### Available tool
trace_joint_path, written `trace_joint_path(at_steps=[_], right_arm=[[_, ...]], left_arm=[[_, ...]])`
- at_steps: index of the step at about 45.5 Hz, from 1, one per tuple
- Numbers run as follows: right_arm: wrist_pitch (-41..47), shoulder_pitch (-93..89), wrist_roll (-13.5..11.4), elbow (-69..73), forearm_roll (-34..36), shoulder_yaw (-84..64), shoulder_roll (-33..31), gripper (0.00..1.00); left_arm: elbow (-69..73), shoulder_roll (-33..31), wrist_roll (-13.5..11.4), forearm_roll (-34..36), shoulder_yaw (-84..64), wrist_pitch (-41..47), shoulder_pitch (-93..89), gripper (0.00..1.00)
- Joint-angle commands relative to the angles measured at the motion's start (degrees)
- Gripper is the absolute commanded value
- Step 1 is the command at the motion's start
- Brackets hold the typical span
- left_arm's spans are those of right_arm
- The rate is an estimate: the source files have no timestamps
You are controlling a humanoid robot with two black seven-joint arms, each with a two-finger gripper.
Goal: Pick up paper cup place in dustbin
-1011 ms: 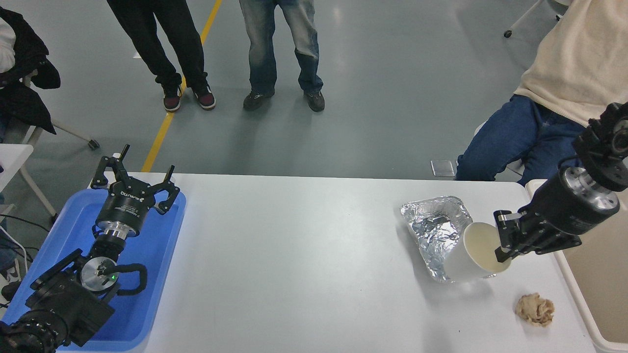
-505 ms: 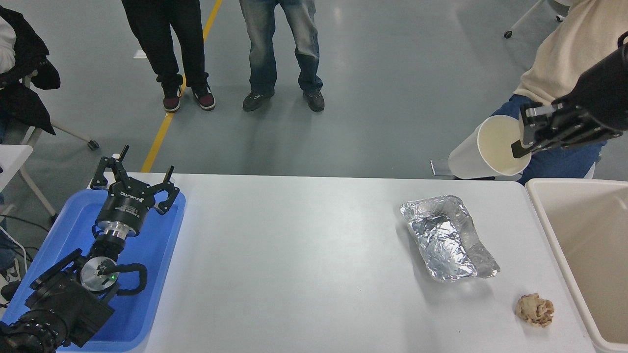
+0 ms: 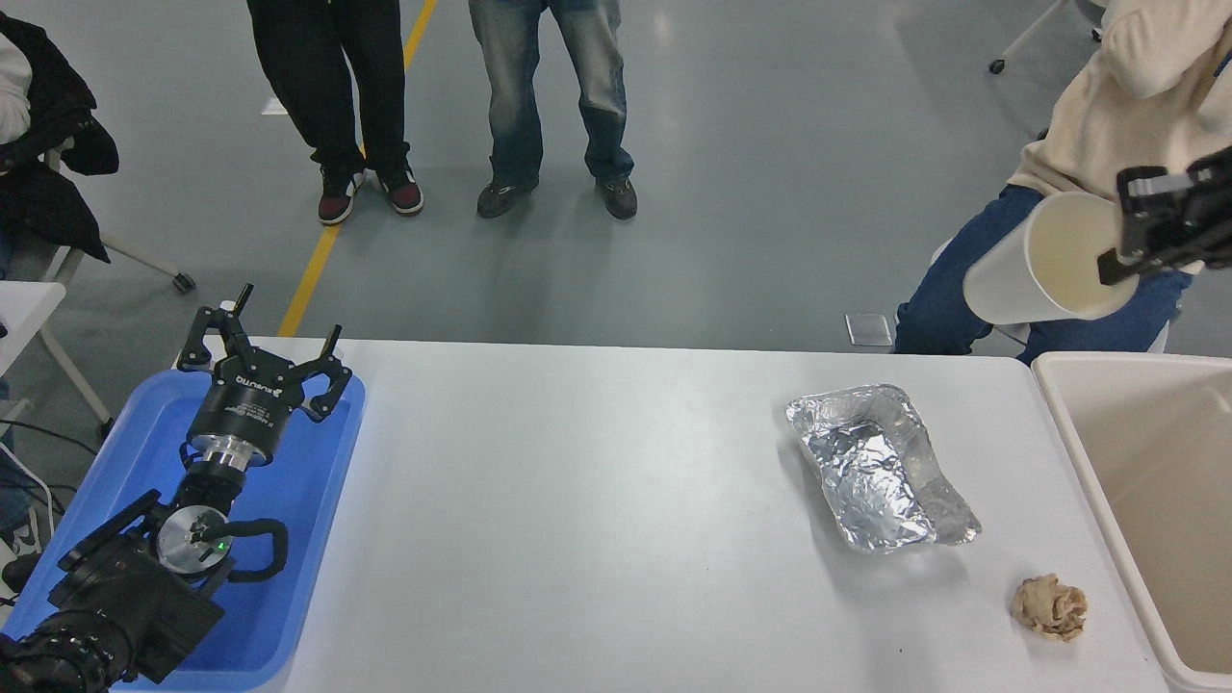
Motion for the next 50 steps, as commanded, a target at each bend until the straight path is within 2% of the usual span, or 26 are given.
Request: trace_joint_path(at_steps=[1,12,23,31,38,44,50], right_arm=[[0.0,-0.5,0.0,-3.9,-5.2,-8.5,-8.8,0.0],[0.0,-0.5,0.0,-10.0,-10.4,-15.6,-17.3,0.0],[0.0,-1.7,0.0,-14.3,-13.1,-19.6,-21.7,0.0],[0.0,-9.3,0.0,-16.6,-12.1,-16.4,-25.2,0.0],[0.0,-21.1,0.0,-16.7,-12.0,-7.6,-27.6,0.0],[-16.2,-36.5,0.0,-17.1,-12.0,4.6,-27.8,0.0],[-25.4,-47.3,0.0,-20.2,-9.3,12.6,-27.7,0.0]], left_arm=[[0.0,0.1,0.0,0.0,0.0,0.0,0.1,1.0],[0.0,0.1,-0.1,0.0,0.0,0.0,0.1,1.0],[0.0,0.1,-0.1,-0.1,0.0,0.0,0.1,1.0],[0.0,0.1,-0.1,-0.1,0.0,0.0,0.1,1.0],[0.0,0.1,-0.1,0.0,0.0,0.0,0.1,1.0],[0.0,0.1,-0.1,0.0,0.0,0.0,0.1,1.0],[-0.1,0.1,-0.1,0.0,0.0,0.0,0.1,1.0]])
